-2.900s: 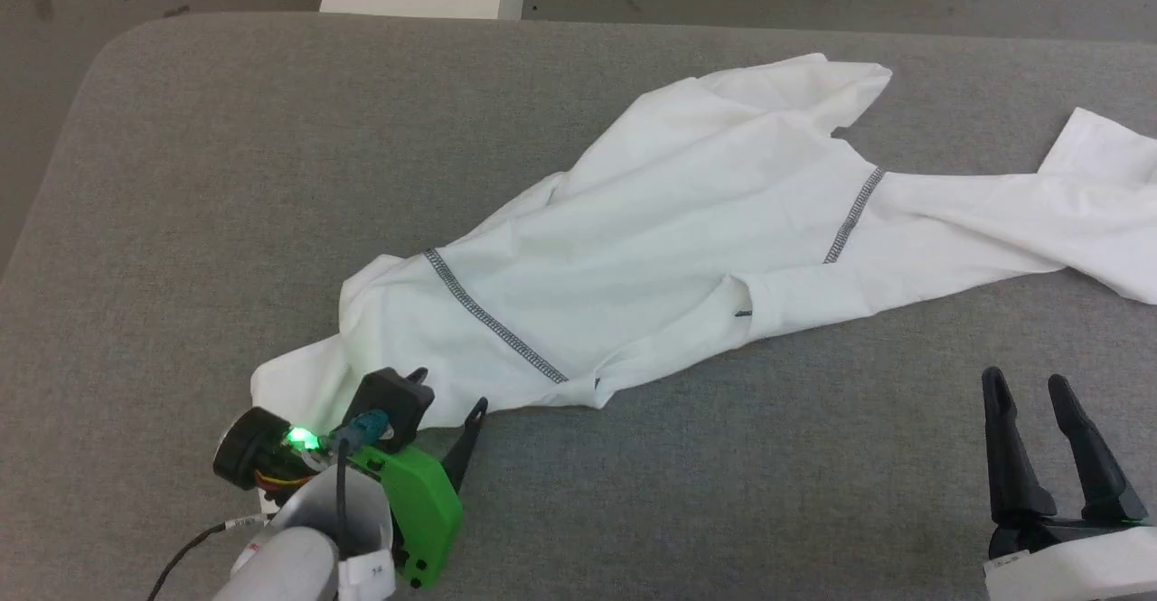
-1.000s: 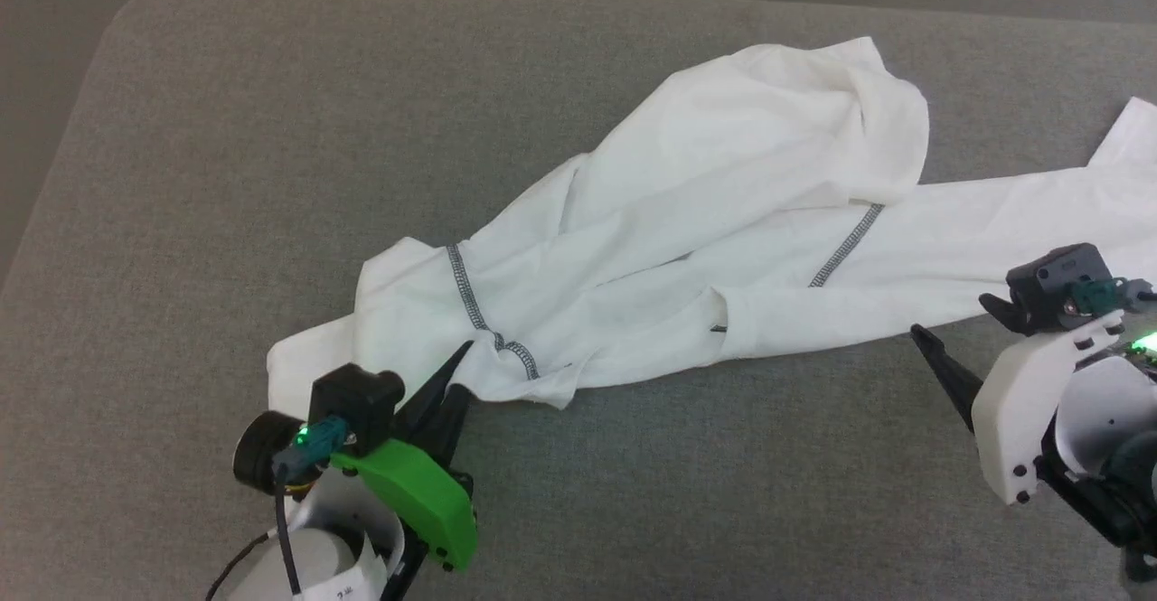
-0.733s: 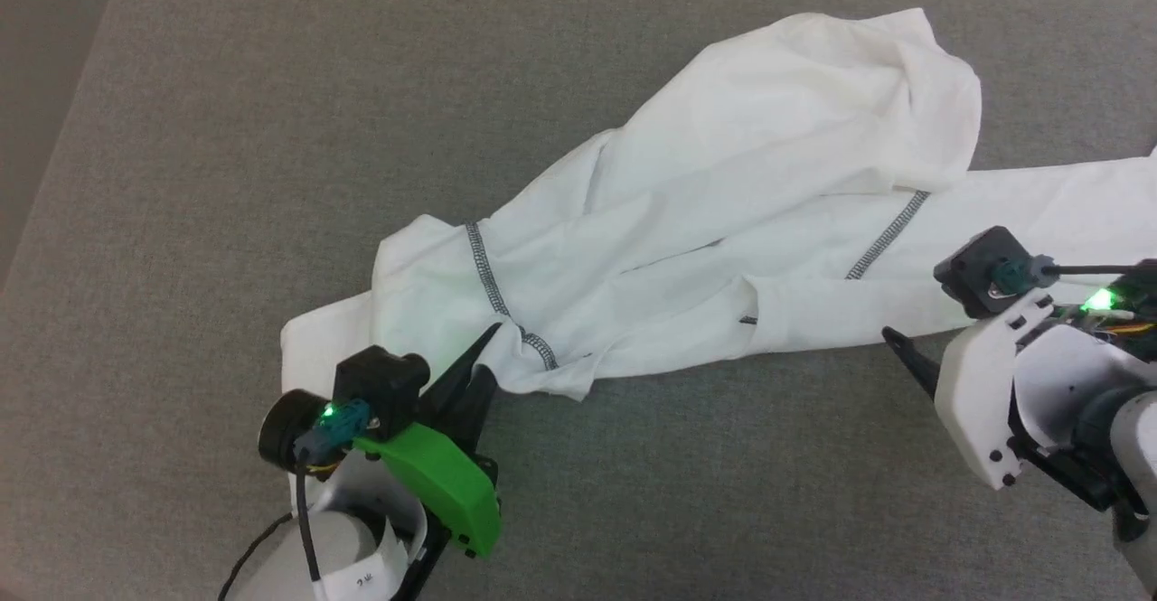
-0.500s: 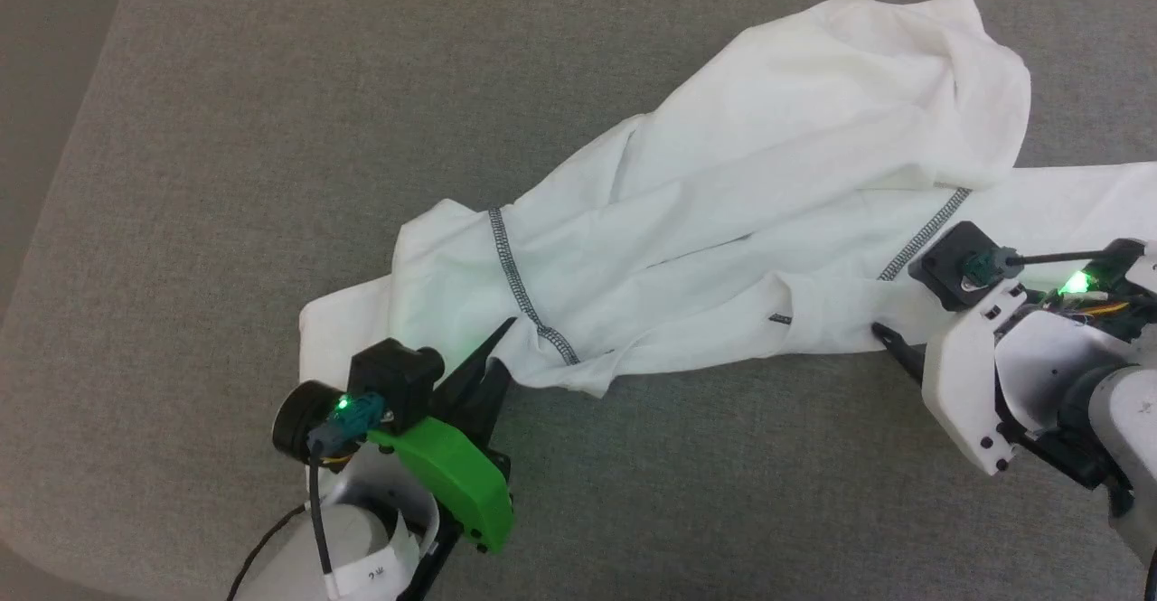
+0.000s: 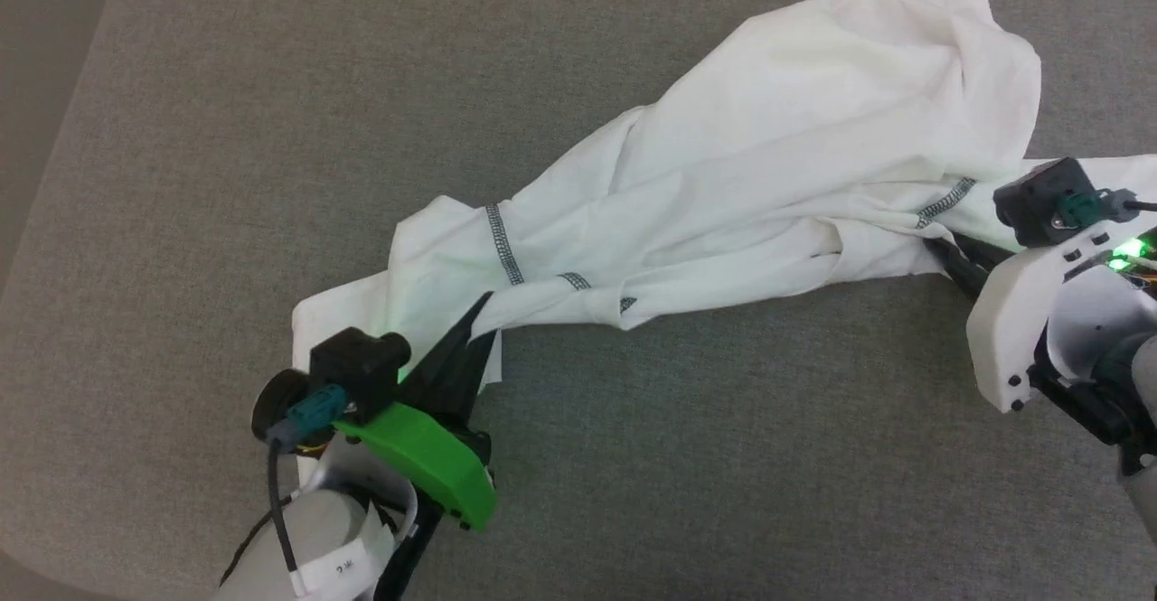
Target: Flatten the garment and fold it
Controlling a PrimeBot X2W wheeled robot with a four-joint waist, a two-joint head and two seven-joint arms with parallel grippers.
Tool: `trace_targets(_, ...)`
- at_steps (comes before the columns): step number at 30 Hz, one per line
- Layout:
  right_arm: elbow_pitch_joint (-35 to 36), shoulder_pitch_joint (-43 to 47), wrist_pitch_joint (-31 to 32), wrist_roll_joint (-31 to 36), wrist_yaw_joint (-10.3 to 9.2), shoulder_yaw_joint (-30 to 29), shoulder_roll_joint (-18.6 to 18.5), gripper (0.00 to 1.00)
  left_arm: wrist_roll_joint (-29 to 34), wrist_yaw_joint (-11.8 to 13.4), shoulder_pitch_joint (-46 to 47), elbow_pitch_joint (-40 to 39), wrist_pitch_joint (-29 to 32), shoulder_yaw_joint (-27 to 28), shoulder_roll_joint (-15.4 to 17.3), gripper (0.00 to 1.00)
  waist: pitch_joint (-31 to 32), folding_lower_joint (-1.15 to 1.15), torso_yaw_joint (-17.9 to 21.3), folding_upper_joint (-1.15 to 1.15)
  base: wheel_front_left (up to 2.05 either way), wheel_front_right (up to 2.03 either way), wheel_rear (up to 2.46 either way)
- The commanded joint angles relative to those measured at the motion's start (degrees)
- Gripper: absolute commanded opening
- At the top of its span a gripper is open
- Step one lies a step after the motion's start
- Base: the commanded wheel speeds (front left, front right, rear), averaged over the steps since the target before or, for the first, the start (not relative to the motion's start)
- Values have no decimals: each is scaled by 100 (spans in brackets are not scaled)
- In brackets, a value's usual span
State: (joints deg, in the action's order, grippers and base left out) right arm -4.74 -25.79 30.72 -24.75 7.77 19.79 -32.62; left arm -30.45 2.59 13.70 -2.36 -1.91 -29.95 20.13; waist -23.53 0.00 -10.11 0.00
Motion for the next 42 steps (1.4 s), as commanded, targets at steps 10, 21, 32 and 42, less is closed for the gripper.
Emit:
trace_targets(10, 526, 342, -804, 83, -28, -726, 812, 0, 37, 189, 138, -182, -476, 310, 73, 0, 561, 0, 321, 0, 0, 0, 0)
trace_targets(21, 1011, 676, -1073, 150, -28, -1283, 1500, 0, -56, 264, 253, -508, -319, 450, 204, 0, 1488, 0, 445, 0, 0, 0, 0)
trace_targets(32, 1052, -374, -840, 446, -28, -1580, 1626, 0, -185, 96, 1472, -468, 579, 703, 607, 0, 2140, 0, 673, 0, 0, 0, 0)
trace_targets(42, 567, -2029, -734, 639, -28, -1270, 1499, 0, -145, -43, 3101, -51, 1207, 803, 656, 0, 2320, 0, 872, 0, 0, 0, 0)
